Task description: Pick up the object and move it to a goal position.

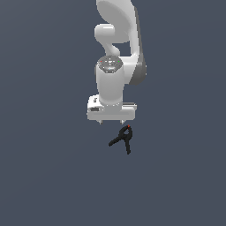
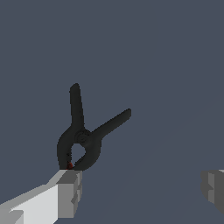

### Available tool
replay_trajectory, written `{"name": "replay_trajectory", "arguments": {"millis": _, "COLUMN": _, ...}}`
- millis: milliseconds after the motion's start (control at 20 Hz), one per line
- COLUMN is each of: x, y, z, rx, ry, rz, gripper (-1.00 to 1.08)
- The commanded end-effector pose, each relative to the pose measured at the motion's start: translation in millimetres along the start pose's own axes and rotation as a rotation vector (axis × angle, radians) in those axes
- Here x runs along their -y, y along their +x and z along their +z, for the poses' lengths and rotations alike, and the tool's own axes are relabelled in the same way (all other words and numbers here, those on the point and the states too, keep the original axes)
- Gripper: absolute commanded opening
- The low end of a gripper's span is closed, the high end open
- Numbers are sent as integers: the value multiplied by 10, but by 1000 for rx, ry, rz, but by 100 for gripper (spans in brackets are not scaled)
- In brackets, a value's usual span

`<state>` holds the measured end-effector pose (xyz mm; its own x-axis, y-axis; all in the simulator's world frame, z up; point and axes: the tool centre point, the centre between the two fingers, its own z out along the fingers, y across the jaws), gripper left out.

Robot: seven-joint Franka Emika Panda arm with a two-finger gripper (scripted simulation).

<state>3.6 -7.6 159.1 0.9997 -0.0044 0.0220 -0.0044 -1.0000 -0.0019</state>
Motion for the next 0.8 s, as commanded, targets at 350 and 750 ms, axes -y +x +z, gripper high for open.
{"name": "replay_trajectory", "arguments": {"millis": 350, "x": 98, "y": 72, "z": -15, "rx": -15, "ry": -5, "rz": -1, "gripper": 100}}
{"name": "replay_trajectory", "arguments": {"millis": 750, "x": 130, "y": 92, "z": -12, "rx": -20, "ry": -6, "rz": 2, "gripper": 100}}
